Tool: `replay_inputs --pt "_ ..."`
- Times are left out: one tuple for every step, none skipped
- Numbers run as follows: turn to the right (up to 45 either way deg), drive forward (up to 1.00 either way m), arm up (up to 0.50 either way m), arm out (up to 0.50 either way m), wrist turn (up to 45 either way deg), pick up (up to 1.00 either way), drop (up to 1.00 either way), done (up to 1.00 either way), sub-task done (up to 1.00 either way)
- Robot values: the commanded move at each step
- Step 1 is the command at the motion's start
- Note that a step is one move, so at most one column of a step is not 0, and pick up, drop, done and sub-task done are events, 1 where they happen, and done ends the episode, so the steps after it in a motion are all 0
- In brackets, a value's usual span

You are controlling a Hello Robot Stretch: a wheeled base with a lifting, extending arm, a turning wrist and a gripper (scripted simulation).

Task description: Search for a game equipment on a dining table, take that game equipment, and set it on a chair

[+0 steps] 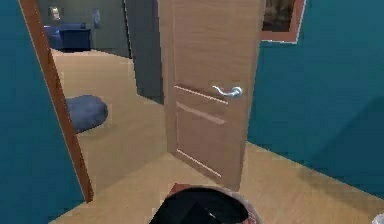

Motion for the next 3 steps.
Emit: replay_inputs --pt "-12.0 0.0 0.0 0.0 0.0 0.0 0.0 0.0 0.0" --pt "0.0 1.0 0.0 0.0 0.0 0.0 0.0 0.0 0.0" --pt "-3.0 0.0 0.0 0.0 0.0 0.0 0.0 0.0 0.0"
